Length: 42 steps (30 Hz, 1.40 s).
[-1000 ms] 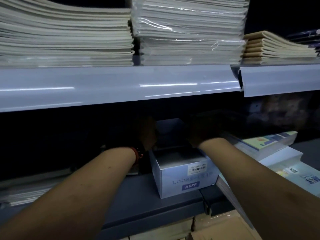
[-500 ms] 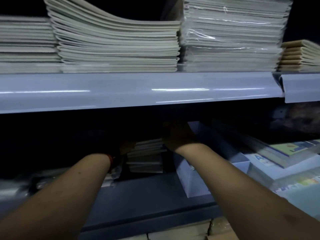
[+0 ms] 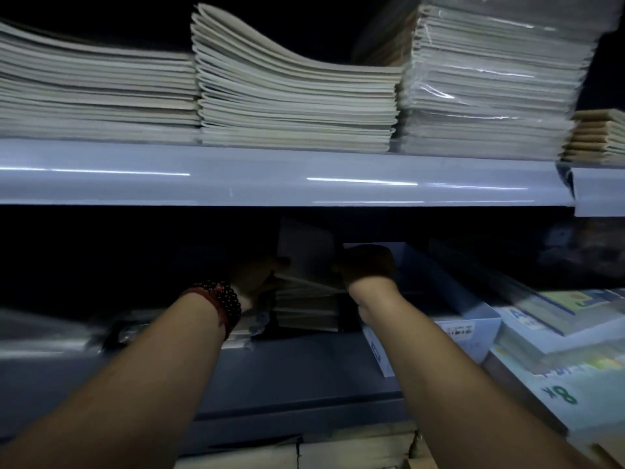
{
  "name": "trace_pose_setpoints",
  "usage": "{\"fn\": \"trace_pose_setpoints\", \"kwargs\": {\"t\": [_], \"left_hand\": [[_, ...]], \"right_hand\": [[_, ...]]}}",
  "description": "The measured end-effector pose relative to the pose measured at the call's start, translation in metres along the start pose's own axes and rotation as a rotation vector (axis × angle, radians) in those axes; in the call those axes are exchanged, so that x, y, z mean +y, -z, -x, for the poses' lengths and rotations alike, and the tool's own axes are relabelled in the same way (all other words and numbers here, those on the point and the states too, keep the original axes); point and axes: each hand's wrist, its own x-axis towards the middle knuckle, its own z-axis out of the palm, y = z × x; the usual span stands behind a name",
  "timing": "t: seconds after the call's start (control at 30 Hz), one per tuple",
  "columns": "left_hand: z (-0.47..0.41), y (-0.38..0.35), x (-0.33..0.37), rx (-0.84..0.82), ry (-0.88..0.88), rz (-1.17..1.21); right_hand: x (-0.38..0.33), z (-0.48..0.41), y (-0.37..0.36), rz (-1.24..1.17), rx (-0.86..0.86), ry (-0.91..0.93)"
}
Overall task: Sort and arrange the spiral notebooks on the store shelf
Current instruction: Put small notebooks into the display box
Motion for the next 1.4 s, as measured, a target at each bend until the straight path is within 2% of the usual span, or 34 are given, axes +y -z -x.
{"fn": "trace_pose_setpoints", "kwargs": {"t": [0.2, 0.4, 0.57, 0.77, 0.97, 1.23, 1.4], "left_hand": [[0.063, 0.022, -0.013, 0.057, -0.005, 0.179], [0.134, 0.03, -0.035, -0.095, -0.081, 0.041], [0.156, 0.034, -0.047, -0.09, -0.098, -0.01], [0.17, 0.037, -0.052, -0.056, -0.115, -0.034], [0.174, 0.038, -0.052, -0.036, -0.194, -0.153], [0.169, 0.043, -0.055, -0.052, -0.243, -0.147], [0.165, 0.045, -0.057, 0.031, -0.352, -0.203]], "right_hand": [[0.006, 0.062, 0.015, -0.265, 0.079, 0.088], [0.018, 0.131, 0.037, -0.343, -0.021, 0.097], [0.042, 0.161, 0.039, -0.364, -0.025, 0.073], [0.044, 0.176, 0.041, -0.422, -0.022, 0.1], [0.047, 0.178, 0.038, -0.408, -0.02, 0.141], [0.055, 0.173, 0.032, -0.423, -0.042, 0.156], [0.054, 0.172, 0.035, -0.372, -0.042, 0.283]]}}
